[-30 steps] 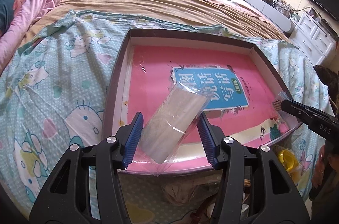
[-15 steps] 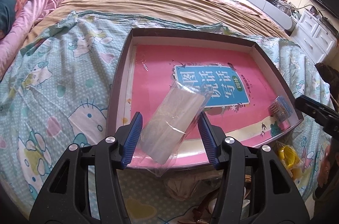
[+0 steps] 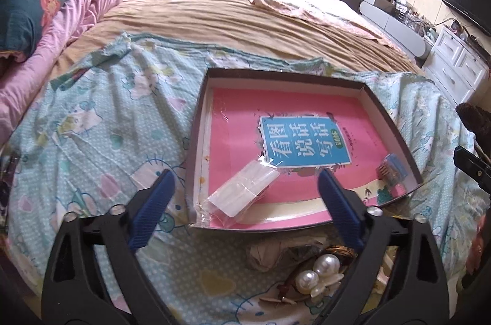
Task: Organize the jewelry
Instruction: 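Lower the clear packet into the tray with the left tool while the right drops the blue box in, then move the left tool to the pearl hair clip and grasp it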
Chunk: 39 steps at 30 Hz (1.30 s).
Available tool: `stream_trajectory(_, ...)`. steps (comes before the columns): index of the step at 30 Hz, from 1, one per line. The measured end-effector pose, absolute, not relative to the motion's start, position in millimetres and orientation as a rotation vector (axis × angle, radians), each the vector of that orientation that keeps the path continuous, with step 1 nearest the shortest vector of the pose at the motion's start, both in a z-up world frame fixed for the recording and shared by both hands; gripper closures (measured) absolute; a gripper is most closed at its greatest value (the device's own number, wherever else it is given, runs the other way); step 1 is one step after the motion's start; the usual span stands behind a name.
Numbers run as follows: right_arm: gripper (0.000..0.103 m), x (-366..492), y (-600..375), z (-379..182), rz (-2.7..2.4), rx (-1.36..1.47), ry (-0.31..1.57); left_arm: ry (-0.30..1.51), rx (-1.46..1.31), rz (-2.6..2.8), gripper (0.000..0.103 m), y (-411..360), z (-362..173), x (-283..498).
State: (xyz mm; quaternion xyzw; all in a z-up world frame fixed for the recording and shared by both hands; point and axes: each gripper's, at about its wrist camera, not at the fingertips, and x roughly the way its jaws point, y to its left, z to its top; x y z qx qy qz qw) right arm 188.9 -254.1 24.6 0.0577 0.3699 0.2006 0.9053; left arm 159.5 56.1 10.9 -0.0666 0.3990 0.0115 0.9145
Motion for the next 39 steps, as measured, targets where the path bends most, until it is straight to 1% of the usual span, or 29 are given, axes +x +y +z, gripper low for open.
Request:
stream_trajectory(2,0.015,183.6,-255.9,30.9,0.42,0.115,0.751,0.807,-0.135,0.029,0.01,55.5,17.6,154.3)
stream_trajectory(12,0.014,161.3,-262.7,50.9,0.443,0.106,0.711,0.75,-0.137,0.038,0.01,56.8,46.5,129.6)
stream_trajectory(19,0.014,147.4,-265.5,59.9,0.459,0.098,0.7,0.727,-0.144,0.034,0.01,58.2,54.4,111.0)
stream_trajectory(29,0.014,131.4,-262.8,58.7,0.482,0.071,0.713,0.742,-0.148,0.025,0.01,57.0,49.6,95.8)
stream_trajectory(39,0.014,121.2,-255.9,41.2,0.517,0.039,0.764,0.782,-0.121,-0.007,0.01,44.0,32.0,83.4)
